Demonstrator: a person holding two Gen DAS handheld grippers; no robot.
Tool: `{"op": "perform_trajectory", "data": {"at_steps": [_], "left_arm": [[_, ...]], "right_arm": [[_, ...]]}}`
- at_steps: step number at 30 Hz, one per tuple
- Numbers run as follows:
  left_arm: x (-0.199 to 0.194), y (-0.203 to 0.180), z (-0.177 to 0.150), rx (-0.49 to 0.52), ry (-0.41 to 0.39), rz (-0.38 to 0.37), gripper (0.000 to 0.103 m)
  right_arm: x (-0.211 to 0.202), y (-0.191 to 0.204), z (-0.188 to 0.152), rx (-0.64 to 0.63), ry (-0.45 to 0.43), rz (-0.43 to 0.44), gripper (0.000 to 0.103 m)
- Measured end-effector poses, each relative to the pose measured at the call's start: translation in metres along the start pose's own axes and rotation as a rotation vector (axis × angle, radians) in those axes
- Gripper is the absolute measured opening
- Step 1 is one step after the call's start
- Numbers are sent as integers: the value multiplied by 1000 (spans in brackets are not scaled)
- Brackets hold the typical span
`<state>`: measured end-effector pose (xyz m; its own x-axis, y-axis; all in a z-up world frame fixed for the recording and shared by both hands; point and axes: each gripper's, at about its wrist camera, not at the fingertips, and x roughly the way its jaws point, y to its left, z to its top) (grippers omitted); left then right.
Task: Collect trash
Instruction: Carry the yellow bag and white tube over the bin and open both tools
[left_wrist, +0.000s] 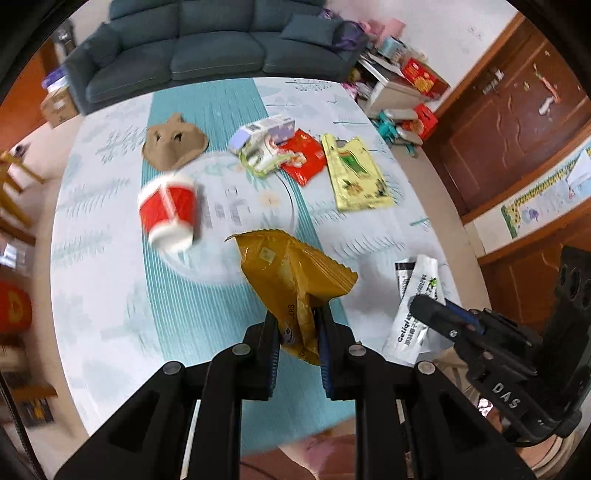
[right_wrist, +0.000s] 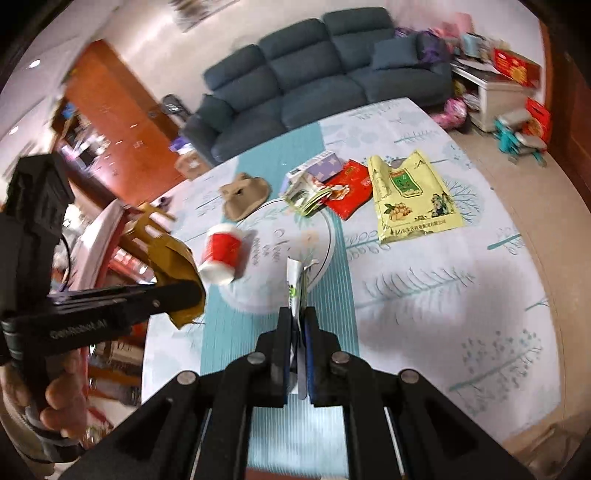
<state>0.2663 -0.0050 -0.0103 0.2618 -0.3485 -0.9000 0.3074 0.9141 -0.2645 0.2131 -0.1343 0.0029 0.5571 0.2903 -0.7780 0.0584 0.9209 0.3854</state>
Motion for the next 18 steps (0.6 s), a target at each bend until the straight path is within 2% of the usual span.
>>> {"op": "perform_trajectory", "data": {"at_steps": [4,9,14,18], "left_arm": [[-12,-25,-57,-72,-22,8,16],[-16,-53,-119,-115,-9,29,16],[-12,-72,-177,-131,36,66,16],[-4,-81,-210,-108,75,102,16]], "right_arm": [[-38,-7,-28,-89,2,50,6],[-75,-18,-67,-142,28,100,6],[-91,-27,-110,-171,78,121,6],[-89,-34,-145,-158,127,127,6]]}}
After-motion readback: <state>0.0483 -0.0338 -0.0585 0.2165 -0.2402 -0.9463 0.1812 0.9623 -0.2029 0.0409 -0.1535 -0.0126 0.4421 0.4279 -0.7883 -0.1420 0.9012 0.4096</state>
